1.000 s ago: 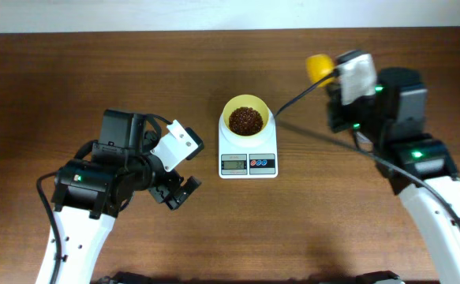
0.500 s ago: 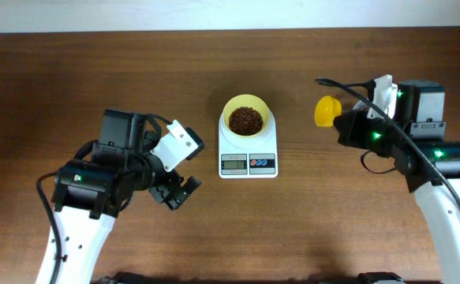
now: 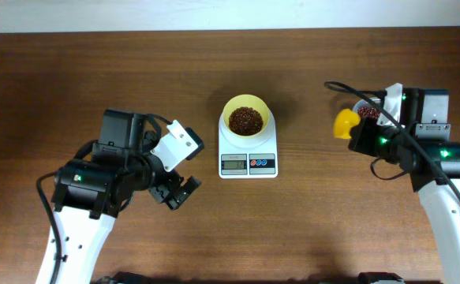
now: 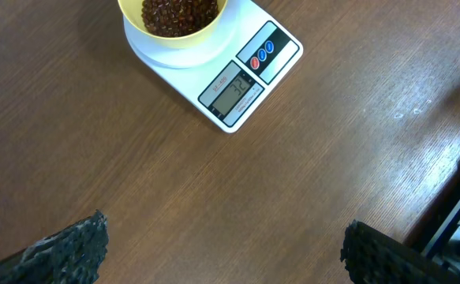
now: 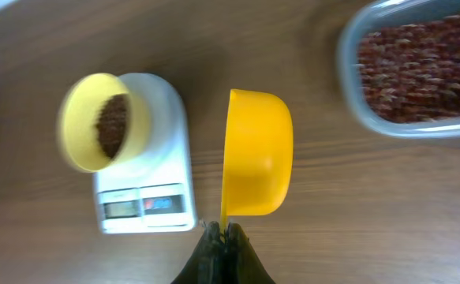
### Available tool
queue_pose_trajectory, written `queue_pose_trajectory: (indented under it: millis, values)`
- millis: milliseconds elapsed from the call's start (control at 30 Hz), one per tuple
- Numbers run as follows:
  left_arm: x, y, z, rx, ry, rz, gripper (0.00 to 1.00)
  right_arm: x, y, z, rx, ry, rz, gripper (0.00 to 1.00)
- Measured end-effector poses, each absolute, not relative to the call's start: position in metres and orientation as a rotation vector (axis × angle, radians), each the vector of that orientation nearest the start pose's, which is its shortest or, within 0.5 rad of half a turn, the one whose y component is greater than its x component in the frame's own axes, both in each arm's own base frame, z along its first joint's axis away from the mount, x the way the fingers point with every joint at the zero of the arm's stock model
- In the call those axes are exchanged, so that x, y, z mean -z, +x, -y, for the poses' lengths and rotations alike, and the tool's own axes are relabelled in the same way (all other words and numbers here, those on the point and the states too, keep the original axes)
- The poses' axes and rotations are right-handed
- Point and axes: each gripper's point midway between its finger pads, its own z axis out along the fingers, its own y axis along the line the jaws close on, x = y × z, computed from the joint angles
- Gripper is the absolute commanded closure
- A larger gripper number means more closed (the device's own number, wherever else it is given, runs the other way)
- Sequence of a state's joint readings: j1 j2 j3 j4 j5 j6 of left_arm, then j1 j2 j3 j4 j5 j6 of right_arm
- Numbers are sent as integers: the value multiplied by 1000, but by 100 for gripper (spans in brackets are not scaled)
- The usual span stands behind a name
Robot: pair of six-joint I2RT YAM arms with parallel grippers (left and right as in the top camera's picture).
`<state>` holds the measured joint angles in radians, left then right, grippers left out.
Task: Scoop item into bowl and weigh 50g on scale
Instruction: 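Move the empty scoop with the right gripper back to the bean container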
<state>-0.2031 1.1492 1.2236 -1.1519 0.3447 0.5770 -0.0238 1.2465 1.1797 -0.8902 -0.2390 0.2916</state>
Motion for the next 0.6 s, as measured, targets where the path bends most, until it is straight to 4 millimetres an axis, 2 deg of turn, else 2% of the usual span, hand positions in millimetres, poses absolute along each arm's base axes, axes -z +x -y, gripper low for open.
queue_pose_trajectory:
  millis: [167, 300, 467, 600]
  values:
    - [-225, 246, 110, 320, 1085, -2342, 1, -205, 328, 10, -85, 388, -2501, 96]
    - [-225, 246, 110, 320, 1085, -2342, 1, -196, 353, 36, 102, 424, -2456, 96]
    - [-225, 246, 110, 320, 1085, -2342, 1, -141, 396, 46, 214, 338, -2524, 96]
    - [-225, 246, 110, 320, 1084, -2342, 1, -127, 411, 48, 233, 304, -2519, 96]
